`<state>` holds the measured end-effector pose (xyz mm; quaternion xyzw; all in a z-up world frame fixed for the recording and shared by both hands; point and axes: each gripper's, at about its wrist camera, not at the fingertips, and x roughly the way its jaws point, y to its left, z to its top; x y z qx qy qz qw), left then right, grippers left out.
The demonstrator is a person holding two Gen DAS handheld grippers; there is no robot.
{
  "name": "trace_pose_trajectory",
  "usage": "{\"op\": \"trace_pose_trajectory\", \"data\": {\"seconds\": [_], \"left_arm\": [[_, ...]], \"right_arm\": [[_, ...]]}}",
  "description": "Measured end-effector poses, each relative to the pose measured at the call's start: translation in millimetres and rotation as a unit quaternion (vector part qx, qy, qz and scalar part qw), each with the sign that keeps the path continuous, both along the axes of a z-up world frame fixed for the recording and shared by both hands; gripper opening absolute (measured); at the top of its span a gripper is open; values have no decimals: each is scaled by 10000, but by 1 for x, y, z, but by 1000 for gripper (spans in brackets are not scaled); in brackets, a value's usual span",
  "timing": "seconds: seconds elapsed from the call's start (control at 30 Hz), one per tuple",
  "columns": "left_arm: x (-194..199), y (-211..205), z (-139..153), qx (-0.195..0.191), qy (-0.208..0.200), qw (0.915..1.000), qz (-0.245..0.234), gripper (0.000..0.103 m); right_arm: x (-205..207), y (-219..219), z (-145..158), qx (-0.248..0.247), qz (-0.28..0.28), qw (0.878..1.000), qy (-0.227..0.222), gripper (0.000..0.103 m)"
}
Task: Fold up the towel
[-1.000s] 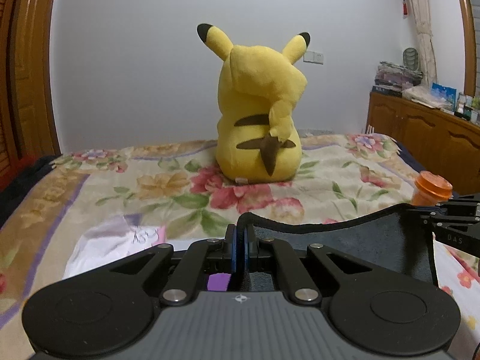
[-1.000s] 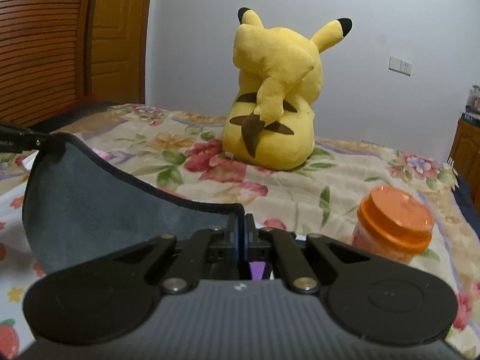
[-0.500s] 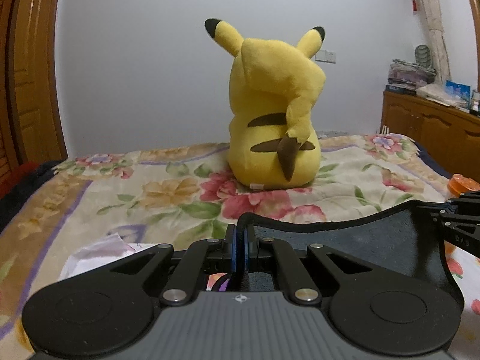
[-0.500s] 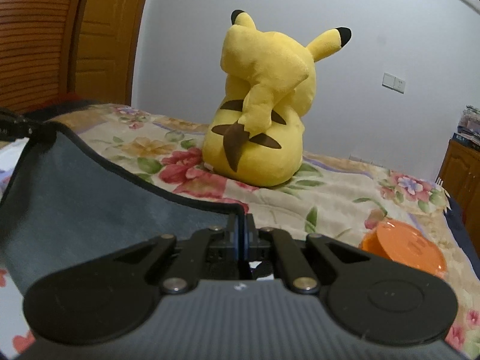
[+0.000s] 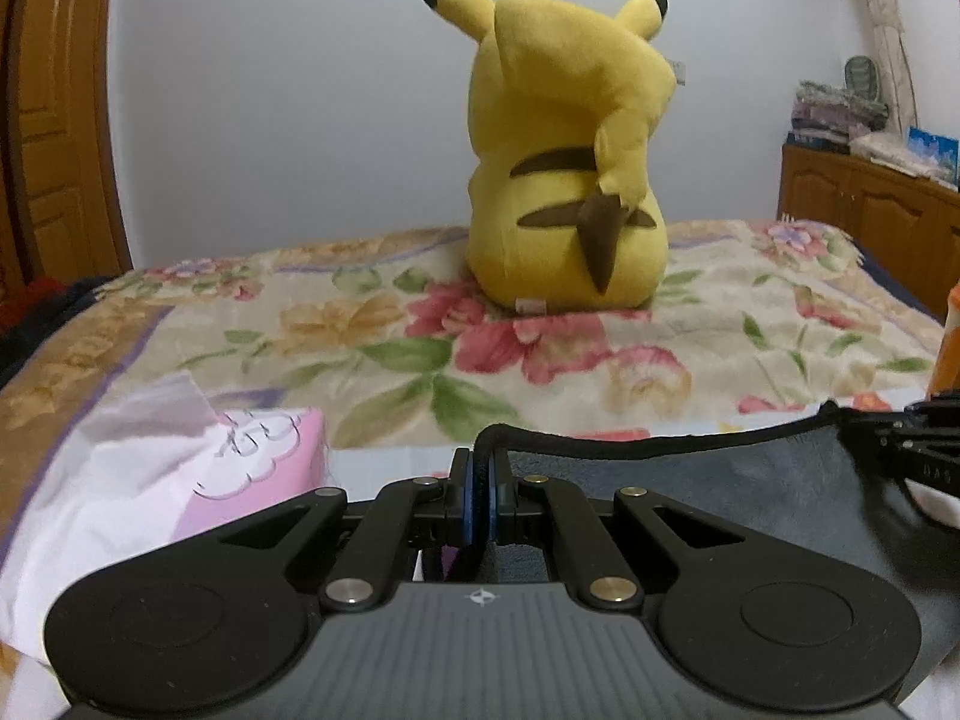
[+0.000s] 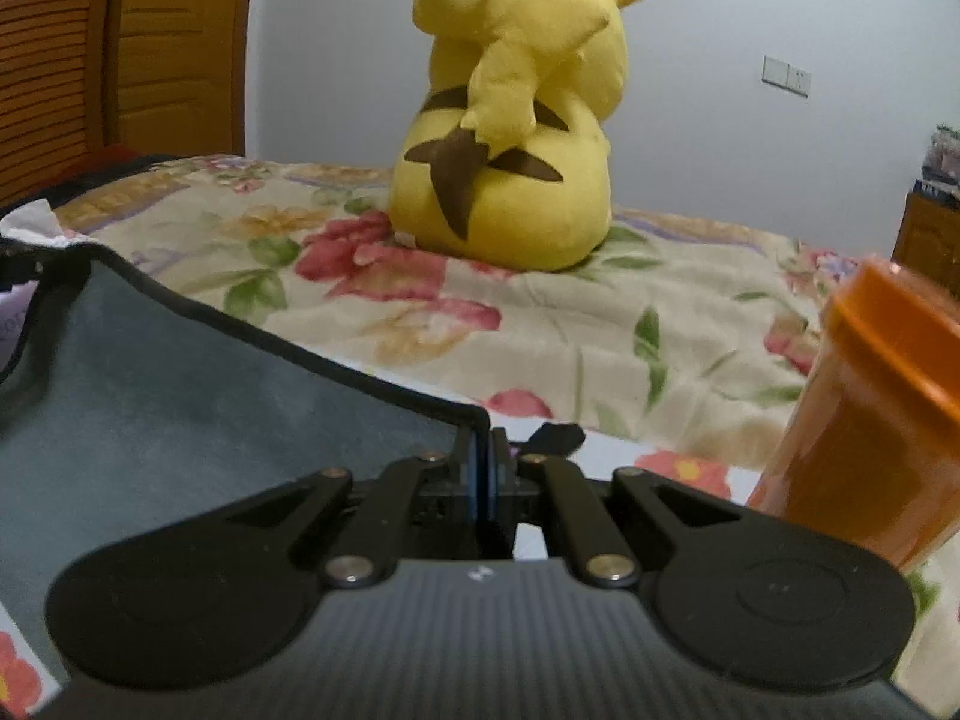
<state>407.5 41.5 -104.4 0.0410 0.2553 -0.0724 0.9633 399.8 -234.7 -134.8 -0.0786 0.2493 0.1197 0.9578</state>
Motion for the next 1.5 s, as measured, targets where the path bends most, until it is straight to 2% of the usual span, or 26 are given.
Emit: {"op": "trace_pose_trajectory", "data": {"seconds": [0.27, 0.4, 0.43, 0.47, 0.5, 0.53, 0.63, 0.77, 0.93, 1.07, 1.23, 1.4, 1.5], "left_arm": [[2, -1, -10, 48, 154, 9999, -23, 10], [0, -2, -12, -10, 250, 9997, -53, 13], [-1, -2, -12, -25, 285, 9996, -54, 20], [-2, -2, -12, -43, 306, 9995, -47, 29], [-5, -1, -11, -68, 317, 9995, -34, 33], [-7, -2, -10, -90, 312, 9995, -25, 38], [-15, -3, -7, -76, 281, 9996, 39, 51], [-29, -3, 0, -138, 294, 9995, 63, 63], [-47, -6, 10, -92, 380, 9992, 6, 63], [-67, -8, 22, -36, 390, 9992, -33, 64], [-95, -8, 38, -5, 287, 9996, 52, 69], [-119, -8, 52, 20, 248, 9997, 32, 72], [-129, -10, 62, 2, 201, 9998, 39, 75]], "right_arm": [[4, 2, -6, 14, -52, 9998, 172, 5], [3, 1, -4, 28, -90, 9998, 199, 15], [2, 0, -4, 16, -103, 9997, 211, 17], [0, 0, -3, 18, -111, 9997, 214, 33], [-2, -1, -2, 32, -114, 9997, 202, 49], [-6, -2, -1, 60, -104, 9998, 179, 52], [-15, -4, 3, 134, -99, 9996, 213, 52], [-30, -8, 13, 355, -104, 9990, 264, 52], [-52, -9, 27, 418, -94, 9988, 232, 53], [-68, -10, 39, 468, -128, 9985, 235, 58], [-91, -9, 57, 442, -150, 9988, 117, 69], [-115, -7, 75, 382, -168, 9991, -31, 89], [-126, -7, 86, 402, -164, 9990, -53, 91]]}}
